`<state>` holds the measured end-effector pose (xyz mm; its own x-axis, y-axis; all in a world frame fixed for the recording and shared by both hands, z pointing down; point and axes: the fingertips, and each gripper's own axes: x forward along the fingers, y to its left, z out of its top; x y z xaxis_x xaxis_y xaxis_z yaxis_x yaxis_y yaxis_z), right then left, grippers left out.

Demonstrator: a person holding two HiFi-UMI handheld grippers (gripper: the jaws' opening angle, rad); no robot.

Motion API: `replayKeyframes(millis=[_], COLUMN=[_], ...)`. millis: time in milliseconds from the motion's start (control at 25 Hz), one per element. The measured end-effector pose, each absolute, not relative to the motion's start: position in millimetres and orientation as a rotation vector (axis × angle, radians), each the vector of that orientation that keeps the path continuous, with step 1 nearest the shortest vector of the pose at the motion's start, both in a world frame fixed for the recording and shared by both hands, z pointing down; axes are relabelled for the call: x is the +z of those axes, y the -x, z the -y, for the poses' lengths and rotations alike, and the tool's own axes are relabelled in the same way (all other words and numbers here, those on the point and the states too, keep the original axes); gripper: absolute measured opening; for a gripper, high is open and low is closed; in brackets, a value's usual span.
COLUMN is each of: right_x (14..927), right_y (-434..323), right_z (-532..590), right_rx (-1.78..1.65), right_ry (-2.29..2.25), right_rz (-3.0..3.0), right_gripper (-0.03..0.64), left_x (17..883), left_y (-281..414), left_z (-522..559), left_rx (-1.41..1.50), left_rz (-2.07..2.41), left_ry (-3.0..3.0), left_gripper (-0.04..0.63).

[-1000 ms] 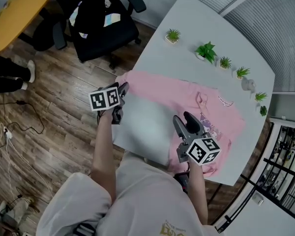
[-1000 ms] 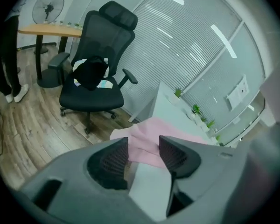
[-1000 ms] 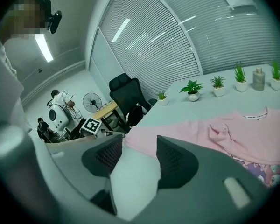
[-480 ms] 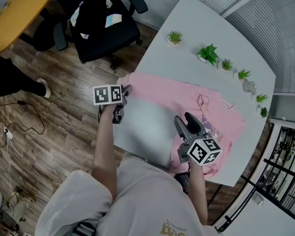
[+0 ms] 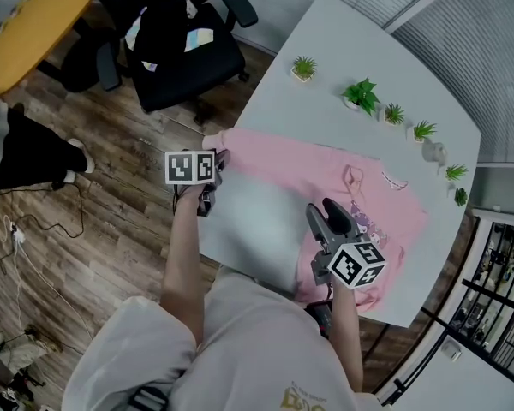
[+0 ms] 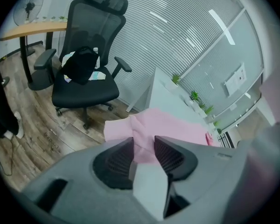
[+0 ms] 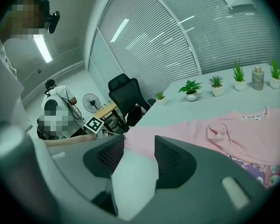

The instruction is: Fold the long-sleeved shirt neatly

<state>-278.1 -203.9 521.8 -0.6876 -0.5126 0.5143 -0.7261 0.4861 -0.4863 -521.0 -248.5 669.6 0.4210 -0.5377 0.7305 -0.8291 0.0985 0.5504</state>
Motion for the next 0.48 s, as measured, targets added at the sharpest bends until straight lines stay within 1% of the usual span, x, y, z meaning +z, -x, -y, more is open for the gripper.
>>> replayKeyframes(millis=[80,160,200,360,480], right_x=[520,519,518,512,509], right_y=[276,273,271,264,259], right_z=[202,202,203,204,204], right_rx=[1.006,1.004,1.003,1.0,0.999], right_ry=[-1.051,-1.062,-1.068,-1.09,-1.11], right_rz=[2.437,2.438,2.439,2.445,2.45], right_gripper=[0.216,0.213,0.21,0.204,0.202], left_x=[667,664,662,654,653], left_y=[522,524,525,525,520], left_z=[248,248,248,247,246], left_rx=[0.341,0.358,0.382,0.51,0.606], left_rz=[1.26,1.303,1.327,1.398,1.43], left_ry=[-1.573,-1.574,-1.581,-1.634,-1.681], left_gripper=[0.127,0.072,0.06,0.024,0.021])
